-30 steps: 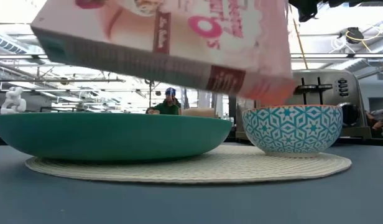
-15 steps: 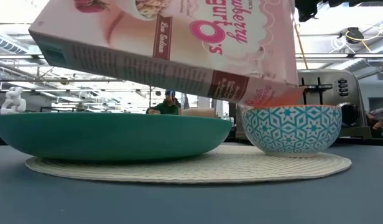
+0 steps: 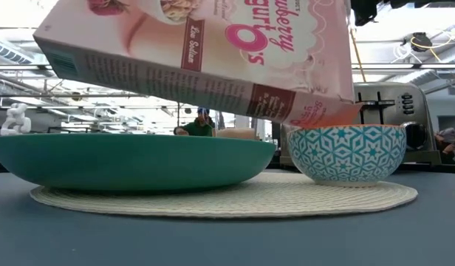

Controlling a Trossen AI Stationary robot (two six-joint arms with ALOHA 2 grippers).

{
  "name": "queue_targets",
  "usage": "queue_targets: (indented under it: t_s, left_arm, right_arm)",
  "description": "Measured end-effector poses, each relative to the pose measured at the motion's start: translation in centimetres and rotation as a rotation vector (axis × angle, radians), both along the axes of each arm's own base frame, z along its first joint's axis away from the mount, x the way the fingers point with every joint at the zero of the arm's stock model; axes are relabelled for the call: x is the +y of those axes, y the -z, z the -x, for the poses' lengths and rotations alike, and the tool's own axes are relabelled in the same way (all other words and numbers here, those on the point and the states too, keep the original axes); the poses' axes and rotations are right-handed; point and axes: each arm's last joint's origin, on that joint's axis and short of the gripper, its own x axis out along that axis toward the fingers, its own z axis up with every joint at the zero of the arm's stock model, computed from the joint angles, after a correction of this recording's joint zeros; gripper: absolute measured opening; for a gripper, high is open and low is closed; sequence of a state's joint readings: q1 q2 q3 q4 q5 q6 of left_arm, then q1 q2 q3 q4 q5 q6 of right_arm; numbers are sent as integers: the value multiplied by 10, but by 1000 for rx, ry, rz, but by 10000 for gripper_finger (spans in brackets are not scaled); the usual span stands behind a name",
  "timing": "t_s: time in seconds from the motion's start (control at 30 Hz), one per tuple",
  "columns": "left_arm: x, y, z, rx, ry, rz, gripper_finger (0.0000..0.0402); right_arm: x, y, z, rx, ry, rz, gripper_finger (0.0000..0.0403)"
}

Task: Arrange a breakfast setting
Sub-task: Pour the cereal from the cereal box into the orange bowl

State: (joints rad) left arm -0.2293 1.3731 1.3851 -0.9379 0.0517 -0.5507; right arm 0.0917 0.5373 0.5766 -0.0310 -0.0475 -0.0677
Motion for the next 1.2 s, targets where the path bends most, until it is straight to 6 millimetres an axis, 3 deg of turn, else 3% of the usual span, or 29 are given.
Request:
queue_targets:
  t_s: [0.1,0.33,0.6,1.2]
  left_arm:
    - [0,-2,1,0,7,-6,219]
    - [3,-27,3,-80,-15,-55,219]
    - [2,-16,0,24,-33,-42,219]
    - [8,-15,-2,23,-24,-67,219]
  right_arm:
    - [0,0,0,0,0,0,270]
    - [0,0,0,1,0,0,270]
    - [0,0,0,4,-1,0,270]
    - [0,0,0,3,-1,0,270]
